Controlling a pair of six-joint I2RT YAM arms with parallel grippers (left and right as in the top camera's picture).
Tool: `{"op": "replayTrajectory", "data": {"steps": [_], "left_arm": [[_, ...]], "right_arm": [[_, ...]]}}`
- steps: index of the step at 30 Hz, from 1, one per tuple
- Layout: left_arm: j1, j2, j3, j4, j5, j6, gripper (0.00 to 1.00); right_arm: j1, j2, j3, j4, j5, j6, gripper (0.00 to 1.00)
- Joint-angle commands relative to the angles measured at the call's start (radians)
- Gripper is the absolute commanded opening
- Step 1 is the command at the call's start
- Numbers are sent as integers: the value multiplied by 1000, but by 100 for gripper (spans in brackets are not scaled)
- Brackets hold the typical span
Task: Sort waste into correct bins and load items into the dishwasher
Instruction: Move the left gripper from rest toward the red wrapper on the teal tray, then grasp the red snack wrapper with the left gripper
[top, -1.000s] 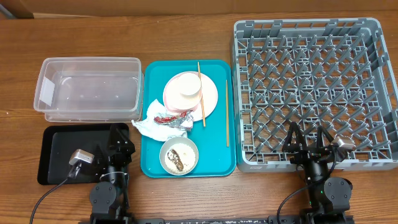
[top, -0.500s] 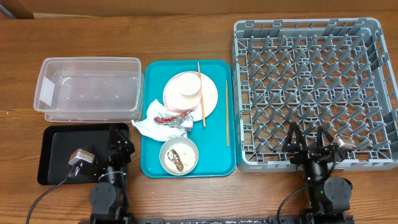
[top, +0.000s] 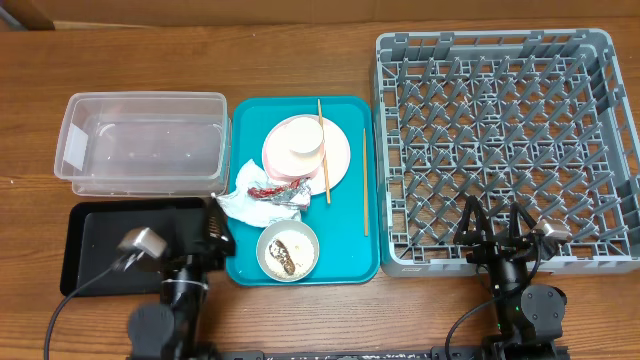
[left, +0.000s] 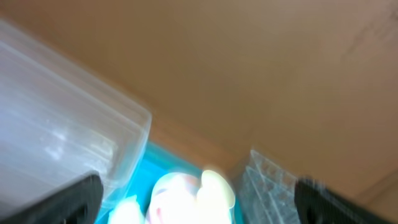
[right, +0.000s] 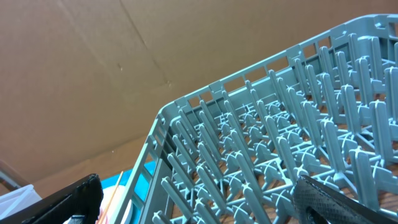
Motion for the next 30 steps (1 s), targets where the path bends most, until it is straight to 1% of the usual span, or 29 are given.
{"op": "replayTrajectory", "data": {"steps": [1, 3, 6, 8, 10, 12, 14, 17, 19, 20, 21, 22, 24, 28, 30], "left_arm": [[-2, 138, 352, -357, 199, 132, 100], [-2, 267, 541, -546, 199, 195, 100], [-2, 536, 868, -900, 196, 268, 100], [-2, 702, 1023, -1109, 190, 284, 100], [-3, 874, 1120, -1292, 198, 277, 100], [-2, 997, 1139, -1386, 200, 260, 100], [-2, 1123, 1136, -1431, 198, 261, 100], [-1, 1307, 1136, -1403, 207, 262, 100], [-1, 1419, 1136, -1356, 257, 261, 100], [-1, 1470, 1136, -1336, 304, 279, 58], [-4, 1532, 1136, -1311, 371, 315, 4], [-10, 1573, 1136, -1301, 393, 320, 4], [-33, 1641, 1135, -1267, 367, 310, 4], [-135, 1690, 1131, -1196, 182, 169, 4], [-213, 1690, 1129, -1143, 48, 68, 4]], "right_arm": [[3, -9, -10, 6, 10, 0, 100], [3, -9, -10, 6, 10, 0, 100], [3, -9, -10, 6, 10, 0, 100], [3, -9, -10, 6, 11, 0, 100], [3, -9, -10, 6, 11, 0, 100], [3, -9, -10, 6, 10, 0, 100], [3, -9, -10, 6, 10, 0, 100], [3, -9, -10, 6, 10, 0, 100], [3, -9, -10, 6, 10, 0, 100], [3, -9, -10, 6, 10, 0, 100], [3, -9, -10, 6, 10, 0, 100], [3, -9, -10, 6, 10, 0, 100], [3, -9, -10, 6, 10, 0, 100], [3, -9, -10, 6, 10, 0, 100], [3, -9, -10, 6, 10, 0, 100]]}}
